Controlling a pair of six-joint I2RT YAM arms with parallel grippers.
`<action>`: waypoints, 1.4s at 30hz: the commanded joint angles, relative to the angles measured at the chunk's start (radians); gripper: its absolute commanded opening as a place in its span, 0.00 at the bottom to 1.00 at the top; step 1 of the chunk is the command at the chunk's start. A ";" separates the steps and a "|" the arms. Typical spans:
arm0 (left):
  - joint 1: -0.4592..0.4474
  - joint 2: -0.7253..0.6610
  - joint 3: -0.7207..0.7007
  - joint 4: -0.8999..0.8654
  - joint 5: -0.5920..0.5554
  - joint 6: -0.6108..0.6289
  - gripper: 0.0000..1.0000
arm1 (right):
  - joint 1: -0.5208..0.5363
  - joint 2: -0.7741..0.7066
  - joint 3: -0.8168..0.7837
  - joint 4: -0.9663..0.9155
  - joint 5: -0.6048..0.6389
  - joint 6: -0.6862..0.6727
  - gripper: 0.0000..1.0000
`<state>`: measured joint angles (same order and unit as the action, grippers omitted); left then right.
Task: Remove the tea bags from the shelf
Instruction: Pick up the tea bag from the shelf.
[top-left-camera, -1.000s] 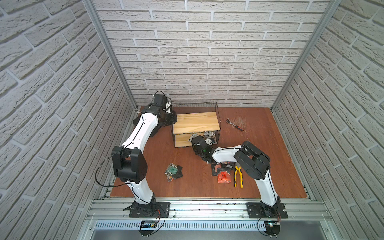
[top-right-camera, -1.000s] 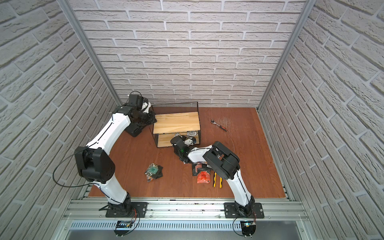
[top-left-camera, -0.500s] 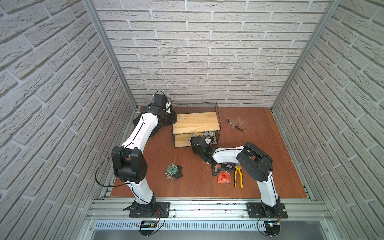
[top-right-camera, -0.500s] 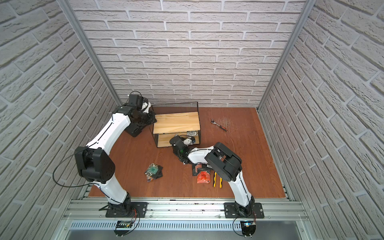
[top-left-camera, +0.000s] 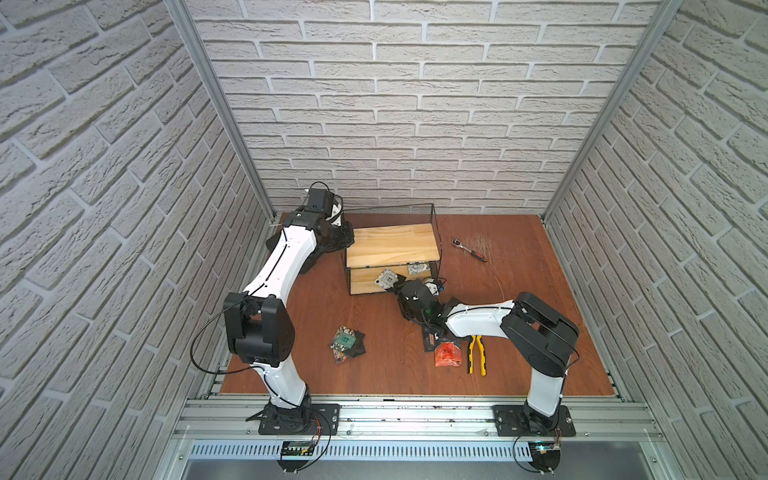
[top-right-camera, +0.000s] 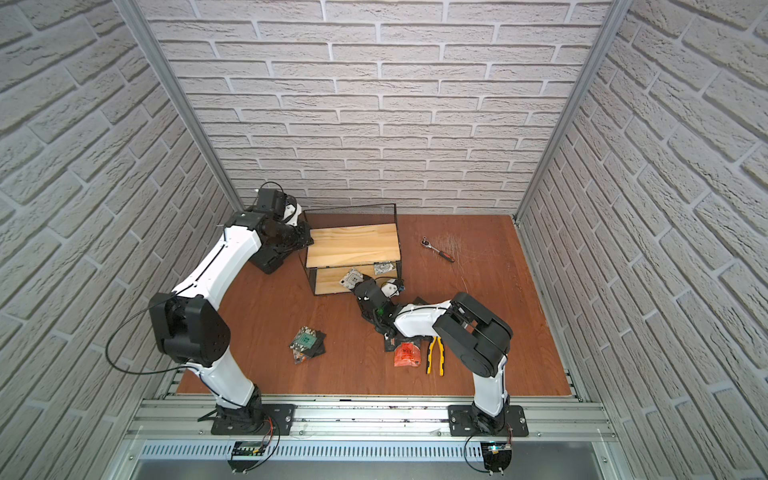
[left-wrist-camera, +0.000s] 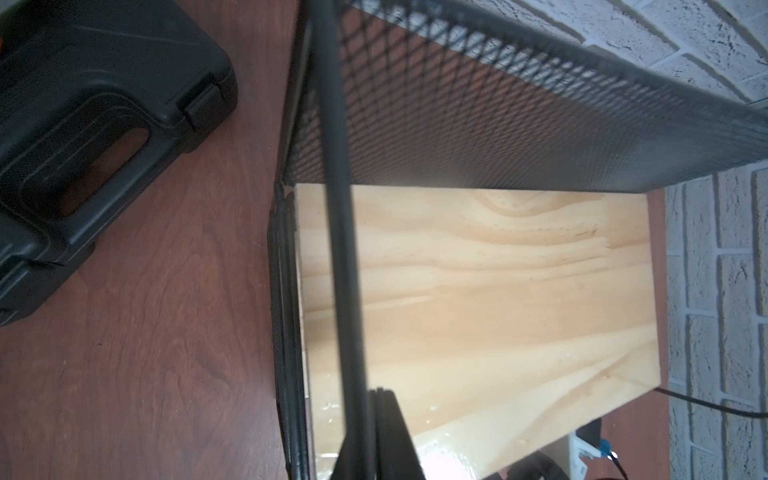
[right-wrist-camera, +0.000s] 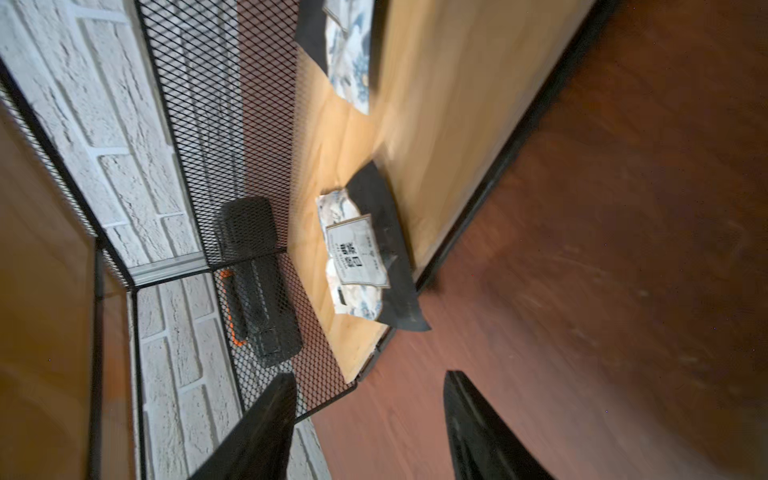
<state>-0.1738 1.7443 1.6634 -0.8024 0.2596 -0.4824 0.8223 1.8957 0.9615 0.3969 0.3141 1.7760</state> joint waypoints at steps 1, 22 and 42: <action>0.013 0.033 0.021 0.026 -0.010 0.017 0.07 | -0.011 0.052 0.010 0.053 -0.024 -0.018 0.62; 0.013 0.040 0.024 0.024 -0.011 0.018 0.07 | -0.041 0.260 0.064 0.178 0.004 0.036 0.38; 0.012 0.006 -0.018 0.047 -0.029 -0.061 0.07 | -0.025 0.044 0.031 0.109 -0.004 -0.023 0.03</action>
<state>-0.1688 1.7607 1.6745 -0.7780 0.2516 -0.5034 0.7895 2.0472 1.0111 0.5423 0.3099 1.7844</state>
